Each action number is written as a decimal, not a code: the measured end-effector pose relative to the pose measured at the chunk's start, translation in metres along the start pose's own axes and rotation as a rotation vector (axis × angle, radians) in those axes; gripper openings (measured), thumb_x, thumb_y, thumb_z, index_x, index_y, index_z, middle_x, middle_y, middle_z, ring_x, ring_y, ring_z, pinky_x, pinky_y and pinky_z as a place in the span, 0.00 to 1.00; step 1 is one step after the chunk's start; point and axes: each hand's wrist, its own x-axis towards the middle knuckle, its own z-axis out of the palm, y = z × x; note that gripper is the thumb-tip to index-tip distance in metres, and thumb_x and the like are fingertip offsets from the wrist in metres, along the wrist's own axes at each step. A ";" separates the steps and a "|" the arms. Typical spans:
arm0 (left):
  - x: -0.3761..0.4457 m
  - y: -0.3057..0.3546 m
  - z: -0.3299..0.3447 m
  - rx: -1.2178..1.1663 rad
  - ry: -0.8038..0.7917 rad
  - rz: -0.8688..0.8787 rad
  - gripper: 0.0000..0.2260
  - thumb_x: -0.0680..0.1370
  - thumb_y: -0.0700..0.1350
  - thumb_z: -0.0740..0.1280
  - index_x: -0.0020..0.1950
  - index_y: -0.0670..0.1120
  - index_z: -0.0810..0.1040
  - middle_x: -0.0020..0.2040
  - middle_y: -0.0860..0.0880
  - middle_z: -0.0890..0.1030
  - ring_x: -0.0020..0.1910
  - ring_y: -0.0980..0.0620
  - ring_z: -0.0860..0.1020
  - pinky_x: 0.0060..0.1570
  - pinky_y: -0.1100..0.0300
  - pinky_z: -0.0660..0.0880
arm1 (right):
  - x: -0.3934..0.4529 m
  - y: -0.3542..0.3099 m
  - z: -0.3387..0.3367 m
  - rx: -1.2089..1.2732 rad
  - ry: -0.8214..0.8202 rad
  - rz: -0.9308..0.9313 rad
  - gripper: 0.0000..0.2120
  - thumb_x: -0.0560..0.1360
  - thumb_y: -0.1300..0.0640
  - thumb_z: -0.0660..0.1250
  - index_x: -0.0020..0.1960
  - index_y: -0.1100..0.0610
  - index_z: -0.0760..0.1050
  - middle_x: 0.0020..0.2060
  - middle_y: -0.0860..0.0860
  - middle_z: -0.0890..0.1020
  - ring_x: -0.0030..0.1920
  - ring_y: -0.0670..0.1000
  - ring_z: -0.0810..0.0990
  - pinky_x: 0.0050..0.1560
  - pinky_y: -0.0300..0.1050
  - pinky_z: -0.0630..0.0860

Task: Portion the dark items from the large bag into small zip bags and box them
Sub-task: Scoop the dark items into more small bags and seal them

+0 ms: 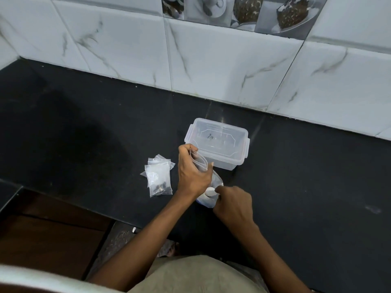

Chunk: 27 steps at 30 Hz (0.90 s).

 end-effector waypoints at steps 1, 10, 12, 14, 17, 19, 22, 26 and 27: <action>0.003 0.002 0.000 -0.004 -0.004 0.000 0.28 0.67 0.40 0.80 0.56 0.52 0.64 0.51 0.51 0.73 0.50 0.53 0.75 0.49 0.69 0.71 | 0.002 -0.002 0.000 -0.035 -0.031 -0.005 0.16 0.75 0.48 0.72 0.61 0.51 0.81 0.53 0.50 0.86 0.51 0.50 0.83 0.50 0.44 0.79; 0.012 0.016 -0.001 -0.074 -0.198 -0.073 0.39 0.60 0.62 0.79 0.59 0.55 0.59 0.61 0.50 0.68 0.61 0.52 0.73 0.51 0.66 0.77 | -0.005 0.003 -0.011 0.023 0.060 0.011 0.15 0.72 0.48 0.64 0.56 0.48 0.83 0.54 0.42 0.85 0.54 0.46 0.80 0.48 0.41 0.78; 0.015 0.023 -0.001 -0.133 -0.250 -0.081 0.36 0.61 0.65 0.75 0.58 0.54 0.59 0.61 0.48 0.67 0.62 0.51 0.72 0.53 0.62 0.80 | -0.009 0.001 -0.023 0.095 0.201 0.003 0.16 0.72 0.46 0.66 0.56 0.48 0.84 0.54 0.41 0.85 0.55 0.45 0.81 0.49 0.40 0.77; 0.017 0.031 -0.002 -0.266 -0.264 -0.096 0.28 0.67 0.68 0.72 0.54 0.58 0.60 0.60 0.45 0.67 0.62 0.46 0.72 0.59 0.50 0.78 | -0.011 -0.004 -0.041 0.302 0.416 -0.003 0.17 0.72 0.45 0.68 0.58 0.48 0.84 0.52 0.42 0.86 0.51 0.43 0.83 0.49 0.37 0.78; 0.020 0.040 -0.003 -0.393 -0.282 -0.143 0.19 0.72 0.68 0.67 0.49 0.58 0.64 0.55 0.43 0.67 0.56 0.42 0.70 0.61 0.36 0.73 | 0.000 -0.013 -0.066 0.713 0.492 -0.062 0.15 0.74 0.54 0.75 0.60 0.52 0.82 0.50 0.42 0.86 0.48 0.41 0.84 0.47 0.34 0.81; 0.021 0.052 -0.005 -0.420 -0.306 -0.122 0.14 0.74 0.59 0.65 0.49 0.53 0.65 0.51 0.44 0.66 0.50 0.45 0.69 0.53 0.44 0.73 | 0.011 -0.018 -0.081 0.766 0.493 -0.067 0.09 0.75 0.57 0.75 0.55 0.52 0.83 0.46 0.40 0.85 0.45 0.43 0.85 0.42 0.36 0.81; 0.025 0.067 -0.009 -0.510 -0.376 -0.105 0.11 0.74 0.48 0.60 0.51 0.45 0.63 0.43 0.45 0.68 0.38 0.55 0.71 0.38 0.62 0.73 | 0.024 -0.018 -0.094 0.812 0.581 -0.062 0.04 0.75 0.63 0.73 0.45 0.55 0.85 0.38 0.43 0.86 0.38 0.45 0.85 0.38 0.35 0.77; 0.043 0.089 -0.018 -0.526 -0.436 -0.116 0.06 0.79 0.44 0.62 0.52 0.43 0.68 0.41 0.48 0.73 0.35 0.58 0.73 0.36 0.62 0.73 | 0.036 -0.009 -0.113 0.873 0.633 -0.037 0.05 0.75 0.65 0.73 0.44 0.56 0.85 0.36 0.47 0.86 0.37 0.48 0.85 0.39 0.44 0.81; 0.049 0.092 -0.021 -0.500 -0.431 -0.092 0.03 0.82 0.42 0.63 0.50 0.42 0.71 0.39 0.48 0.74 0.35 0.57 0.73 0.38 0.62 0.73 | 0.038 -0.006 -0.119 0.884 0.630 -0.042 0.04 0.75 0.64 0.73 0.44 0.57 0.85 0.36 0.48 0.86 0.37 0.49 0.85 0.39 0.46 0.82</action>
